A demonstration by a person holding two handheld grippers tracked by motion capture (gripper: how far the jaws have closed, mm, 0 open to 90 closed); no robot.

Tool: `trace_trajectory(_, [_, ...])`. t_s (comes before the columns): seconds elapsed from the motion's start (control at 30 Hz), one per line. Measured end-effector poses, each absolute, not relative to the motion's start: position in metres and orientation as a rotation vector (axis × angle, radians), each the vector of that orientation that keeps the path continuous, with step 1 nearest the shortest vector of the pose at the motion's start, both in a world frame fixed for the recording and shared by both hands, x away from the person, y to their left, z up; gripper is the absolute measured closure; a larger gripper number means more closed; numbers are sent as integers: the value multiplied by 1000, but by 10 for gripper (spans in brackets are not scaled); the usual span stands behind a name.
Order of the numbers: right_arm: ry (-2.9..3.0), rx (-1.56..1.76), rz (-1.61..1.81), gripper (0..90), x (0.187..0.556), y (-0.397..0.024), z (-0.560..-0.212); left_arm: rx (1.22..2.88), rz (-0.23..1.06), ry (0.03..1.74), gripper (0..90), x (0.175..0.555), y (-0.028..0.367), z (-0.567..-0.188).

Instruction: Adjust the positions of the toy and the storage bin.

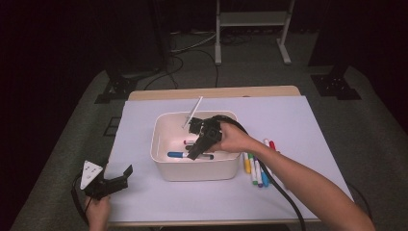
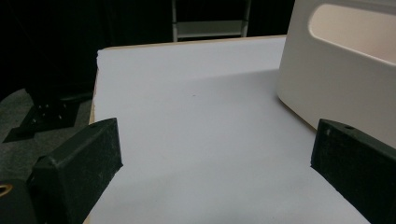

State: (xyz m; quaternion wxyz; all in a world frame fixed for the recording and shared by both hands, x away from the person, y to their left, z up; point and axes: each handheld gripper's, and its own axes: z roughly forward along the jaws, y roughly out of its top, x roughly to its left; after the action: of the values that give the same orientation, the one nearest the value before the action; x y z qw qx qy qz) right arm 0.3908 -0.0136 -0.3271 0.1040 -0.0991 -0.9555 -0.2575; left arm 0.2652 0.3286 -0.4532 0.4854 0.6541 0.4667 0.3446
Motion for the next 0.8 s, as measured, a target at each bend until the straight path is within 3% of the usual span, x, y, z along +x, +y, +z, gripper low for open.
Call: trace_trajectory(0.8, [-2821, -262, -618, 753, 394, 7, -355, 1583, 831, 1138, 6, 265, 330, -453])
